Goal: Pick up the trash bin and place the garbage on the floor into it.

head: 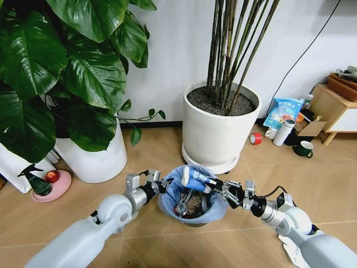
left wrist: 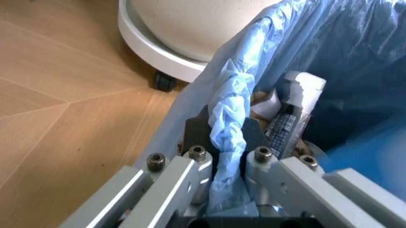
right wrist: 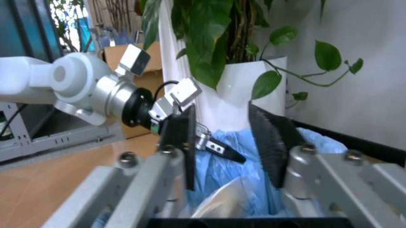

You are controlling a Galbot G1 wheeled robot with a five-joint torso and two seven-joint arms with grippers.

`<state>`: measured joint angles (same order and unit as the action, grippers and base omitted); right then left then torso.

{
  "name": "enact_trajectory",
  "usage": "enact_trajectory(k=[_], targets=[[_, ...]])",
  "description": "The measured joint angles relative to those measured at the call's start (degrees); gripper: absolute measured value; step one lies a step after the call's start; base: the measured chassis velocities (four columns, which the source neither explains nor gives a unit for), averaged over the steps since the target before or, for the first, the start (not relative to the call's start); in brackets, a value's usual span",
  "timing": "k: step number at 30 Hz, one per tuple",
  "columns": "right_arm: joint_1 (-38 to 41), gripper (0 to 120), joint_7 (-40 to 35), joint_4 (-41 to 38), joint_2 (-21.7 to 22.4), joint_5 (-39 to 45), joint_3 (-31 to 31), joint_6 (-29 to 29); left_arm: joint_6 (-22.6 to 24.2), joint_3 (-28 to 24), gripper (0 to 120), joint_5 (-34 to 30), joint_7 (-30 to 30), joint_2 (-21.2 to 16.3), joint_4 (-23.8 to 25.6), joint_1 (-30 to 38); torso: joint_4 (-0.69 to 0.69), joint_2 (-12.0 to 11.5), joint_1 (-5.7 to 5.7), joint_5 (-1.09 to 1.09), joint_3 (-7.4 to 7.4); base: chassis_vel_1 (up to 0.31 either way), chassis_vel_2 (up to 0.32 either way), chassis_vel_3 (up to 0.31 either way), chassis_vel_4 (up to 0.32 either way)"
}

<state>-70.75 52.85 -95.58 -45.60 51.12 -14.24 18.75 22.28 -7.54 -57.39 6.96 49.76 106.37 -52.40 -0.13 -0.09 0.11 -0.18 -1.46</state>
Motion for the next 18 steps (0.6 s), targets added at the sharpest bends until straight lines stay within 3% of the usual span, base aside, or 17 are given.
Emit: enact_trajectory(k=[1,5,8,15,16,18], targets=[[0.00,30,0.00,0.00,0.00,0.00,0.00,0.00,0.00,0.00,1,0.00,0.00,0.00,0.00,0.00,0.00,0.00,0.00,0.00,0.00,0.000,0.000,0.000,0.000],[0.11,50,-0.33,0.71,-0.46,-0.15,-0.03,-0.05,0.25,0.21,1,-0.14,0.39,0.13,0.31,-0.07,0.00,0.00,0.00,0.00,0.00,0.000,0.000,0.000,0.000],[0.14,55,-0.60,0.86,-0.74,-0.14,-0.17,-0.05,0.27,0.39,1,-0.14,0.44,0.15,0.31,-0.17,0.00,0.00,0.00,-0.01,0.00,0.000,0.000,0.000,0.000],[-0.58,78,-6.07,1.58,-2.00,-0.25,-1.92,0.48,0.38,1.36,1,-0.08,0.62,-0.06,0.31,-1.06,0.01,0.00,0.00,-0.01,0.00,0.000,0.000,0.000,0.000],[-0.92,82,-8.27,1.78,-2.21,-0.76,-2.43,0.67,0.39,1.62,1,0.00,0.62,-0.18,0.31,-1.38,0.01,0.00,0.00,-0.01,0.00,0.000,0.000,0.000,0.000],[-3.57,96,-20.33,3.14,-3.14,-4.54,-5.47,1.25,0.40,2.72,1,0.38,0.64,-0.76,0.52,-2.70,0.01,0.00,0.00,0.00,0.00,0.000,0.000,0.000,0.000]])
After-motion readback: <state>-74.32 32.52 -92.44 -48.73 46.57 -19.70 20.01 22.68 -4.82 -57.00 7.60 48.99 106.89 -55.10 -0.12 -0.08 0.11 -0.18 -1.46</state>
